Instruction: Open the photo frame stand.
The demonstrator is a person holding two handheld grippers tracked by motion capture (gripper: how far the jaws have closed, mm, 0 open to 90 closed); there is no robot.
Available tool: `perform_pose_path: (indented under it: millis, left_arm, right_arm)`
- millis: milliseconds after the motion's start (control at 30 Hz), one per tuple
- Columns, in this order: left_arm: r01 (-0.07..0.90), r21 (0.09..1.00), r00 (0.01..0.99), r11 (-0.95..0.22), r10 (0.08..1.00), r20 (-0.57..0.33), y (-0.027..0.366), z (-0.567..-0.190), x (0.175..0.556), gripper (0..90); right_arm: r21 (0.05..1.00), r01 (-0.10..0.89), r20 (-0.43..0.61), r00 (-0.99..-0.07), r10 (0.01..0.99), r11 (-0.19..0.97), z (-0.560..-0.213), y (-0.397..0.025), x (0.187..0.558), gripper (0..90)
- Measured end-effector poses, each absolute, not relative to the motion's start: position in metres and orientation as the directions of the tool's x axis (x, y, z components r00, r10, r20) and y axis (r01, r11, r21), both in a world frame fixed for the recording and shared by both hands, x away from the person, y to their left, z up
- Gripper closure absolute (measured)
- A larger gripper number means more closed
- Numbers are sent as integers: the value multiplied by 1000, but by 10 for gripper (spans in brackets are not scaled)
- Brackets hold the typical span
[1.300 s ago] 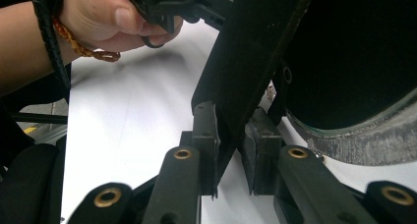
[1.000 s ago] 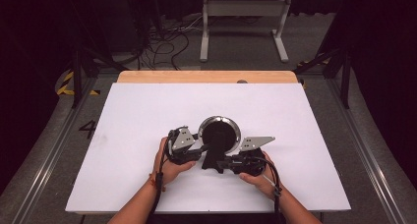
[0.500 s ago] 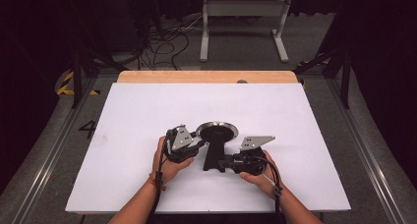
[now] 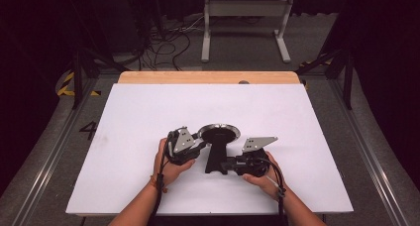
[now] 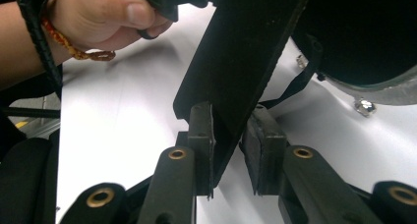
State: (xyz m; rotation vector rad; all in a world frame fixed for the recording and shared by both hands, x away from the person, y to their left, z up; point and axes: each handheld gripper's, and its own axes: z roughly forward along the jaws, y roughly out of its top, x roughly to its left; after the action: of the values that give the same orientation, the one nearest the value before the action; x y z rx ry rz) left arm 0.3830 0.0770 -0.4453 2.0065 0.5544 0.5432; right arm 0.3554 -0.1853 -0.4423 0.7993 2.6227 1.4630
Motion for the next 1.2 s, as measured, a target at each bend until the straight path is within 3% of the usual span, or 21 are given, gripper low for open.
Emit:
perform_pose_path:
  millis: [600, 1200]
  left_arm:
    - [141, 875, 780, -463, 596, 189, 76, -447, 381, 665]
    - [107, 859, 805, -500, 551, 221, 82, -447, 378, 664]
  right_arm:
    - [797, 424, 209, -862, 462, 430, -436, -190, 354, 760]
    - [768, 412, 175, -872, 458, 491, -445, -184, 351, 813]
